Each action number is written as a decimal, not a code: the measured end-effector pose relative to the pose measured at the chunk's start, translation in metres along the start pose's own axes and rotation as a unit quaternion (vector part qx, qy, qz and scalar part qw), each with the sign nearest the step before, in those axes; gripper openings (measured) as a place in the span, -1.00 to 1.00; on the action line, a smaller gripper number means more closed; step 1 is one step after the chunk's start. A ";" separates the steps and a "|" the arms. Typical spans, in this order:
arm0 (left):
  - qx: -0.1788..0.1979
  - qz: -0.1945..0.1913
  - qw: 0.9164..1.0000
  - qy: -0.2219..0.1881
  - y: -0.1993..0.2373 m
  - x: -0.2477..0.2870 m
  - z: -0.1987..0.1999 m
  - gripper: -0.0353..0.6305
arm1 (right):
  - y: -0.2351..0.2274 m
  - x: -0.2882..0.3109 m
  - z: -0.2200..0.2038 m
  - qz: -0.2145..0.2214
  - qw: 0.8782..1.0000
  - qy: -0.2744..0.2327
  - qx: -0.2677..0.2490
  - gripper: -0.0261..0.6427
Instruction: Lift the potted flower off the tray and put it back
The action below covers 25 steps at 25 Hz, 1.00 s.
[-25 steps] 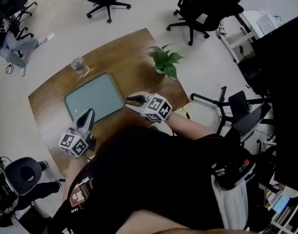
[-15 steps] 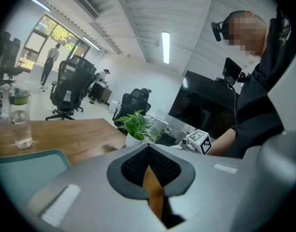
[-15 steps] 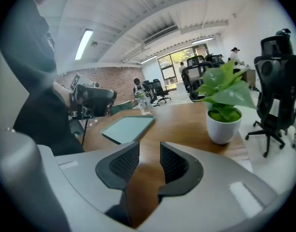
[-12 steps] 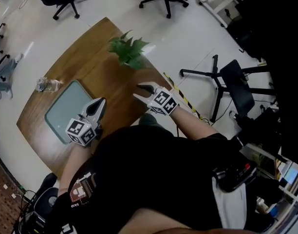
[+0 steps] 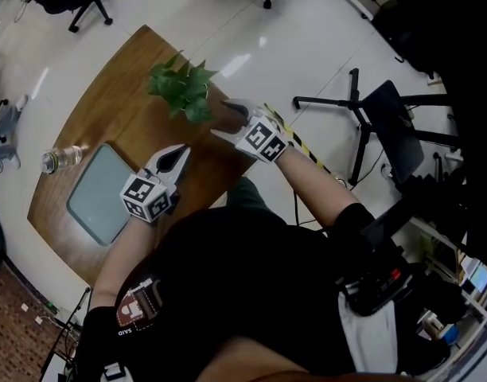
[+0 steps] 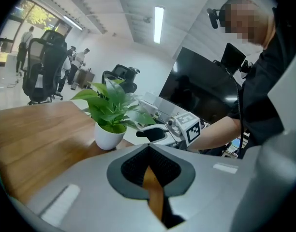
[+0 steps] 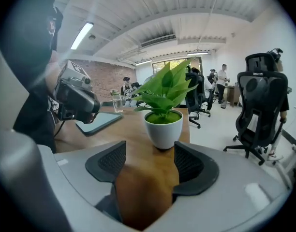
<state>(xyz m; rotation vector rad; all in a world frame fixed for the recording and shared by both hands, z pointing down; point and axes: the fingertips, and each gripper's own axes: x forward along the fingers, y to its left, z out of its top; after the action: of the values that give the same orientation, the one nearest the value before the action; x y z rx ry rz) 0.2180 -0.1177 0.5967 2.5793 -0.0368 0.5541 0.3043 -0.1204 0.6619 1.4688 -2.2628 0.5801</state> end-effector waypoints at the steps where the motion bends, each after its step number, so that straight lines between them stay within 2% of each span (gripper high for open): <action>1: 0.000 -0.002 1.000 0.003 0.001 0.005 -0.002 -0.89 | -0.006 0.006 0.002 0.001 1.000 -0.001 -0.006 0.07; 8: -0.017 -0.004 1.000 0.016 0.010 0.012 -0.018 -0.89 | -0.031 0.054 0.017 0.007 0.999 -0.012 -0.030 0.61; 12: -0.030 -0.003 0.999 0.014 0.014 0.006 -0.026 -0.89 | -0.037 0.076 0.023 0.012 0.999 -0.014 -0.049 0.75; 17: -0.039 0.003 0.999 0.005 0.018 0.000 -0.029 -0.89 | -0.037 0.098 0.028 0.022 0.996 -0.011 -0.089 0.76; 20: -0.038 0.003 0.999 0.008 0.017 -0.006 -0.035 -0.89 | -0.035 0.105 0.031 0.022 0.995 -0.021 -0.091 0.76; 22: -0.040 0.005 0.999 0.010 0.019 -0.011 -0.038 -0.89 | -0.033 0.110 0.036 0.025 0.995 -0.029 -0.091 0.65; 25: -0.049 0.009 0.999 0.006 0.025 -0.020 -0.042 -0.89 | -0.026 0.117 0.043 0.040 0.993 -0.036 -0.103 0.60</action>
<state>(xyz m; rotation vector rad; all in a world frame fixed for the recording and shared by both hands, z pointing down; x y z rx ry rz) 0.1806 -0.1210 0.6334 2.4819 -0.0825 0.5603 0.2794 -0.2421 0.6907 1.3238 -2.3662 0.3094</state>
